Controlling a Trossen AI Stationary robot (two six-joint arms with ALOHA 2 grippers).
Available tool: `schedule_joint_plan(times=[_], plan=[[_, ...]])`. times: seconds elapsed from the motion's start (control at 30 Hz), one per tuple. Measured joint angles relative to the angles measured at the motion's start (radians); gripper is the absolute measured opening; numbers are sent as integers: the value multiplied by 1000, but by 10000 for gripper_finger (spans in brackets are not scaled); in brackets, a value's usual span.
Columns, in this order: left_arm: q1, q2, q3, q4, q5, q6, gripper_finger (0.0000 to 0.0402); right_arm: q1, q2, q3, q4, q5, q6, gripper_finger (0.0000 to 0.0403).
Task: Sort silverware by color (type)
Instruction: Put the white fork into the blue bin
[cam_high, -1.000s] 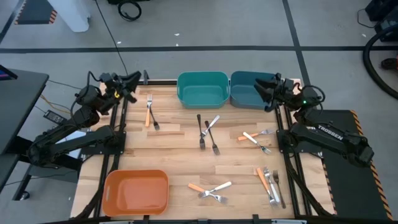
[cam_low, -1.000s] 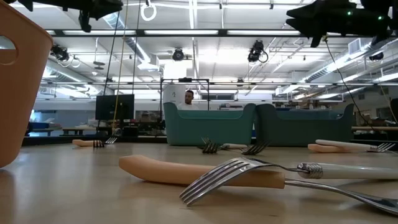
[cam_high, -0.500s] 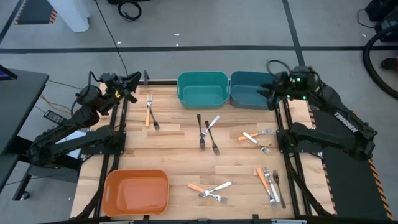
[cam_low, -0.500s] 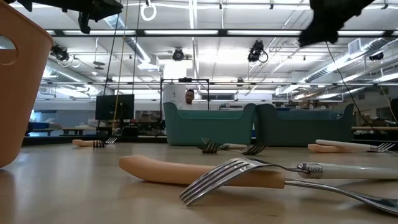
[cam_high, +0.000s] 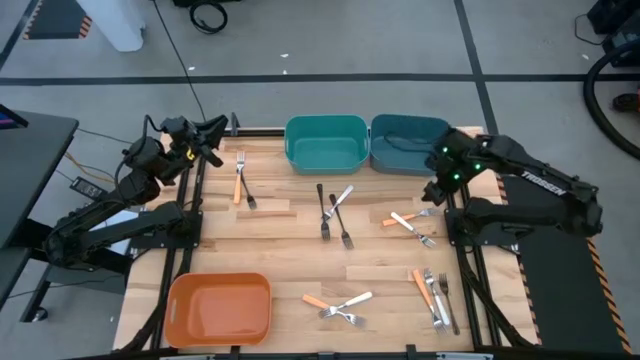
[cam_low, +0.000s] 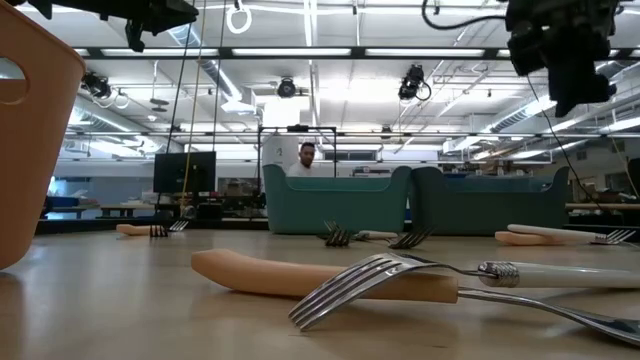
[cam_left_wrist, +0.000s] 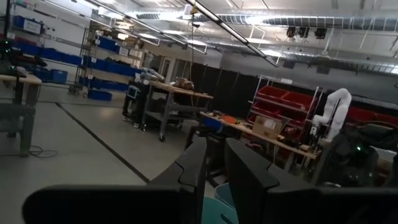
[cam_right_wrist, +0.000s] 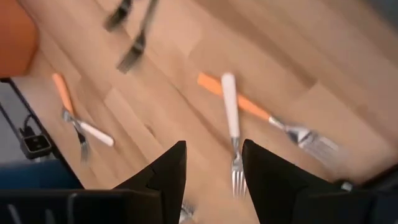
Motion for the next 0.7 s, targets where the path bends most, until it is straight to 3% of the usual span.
schedule_joint_plan(times=[0.17, 0.37, 0.7], plan=[[0, 0, 0, -4, 0, 1, 66, 120, 4, -106, 31, -7, 129, 162], [0, 0, 0, -15, 0, 1, 66, 283, 4, -212, 188, 2, 222, 162], [0, 0, 0, -29, 0, 1, 66, 487, 49, -332, 365, 215, 281, 162]])
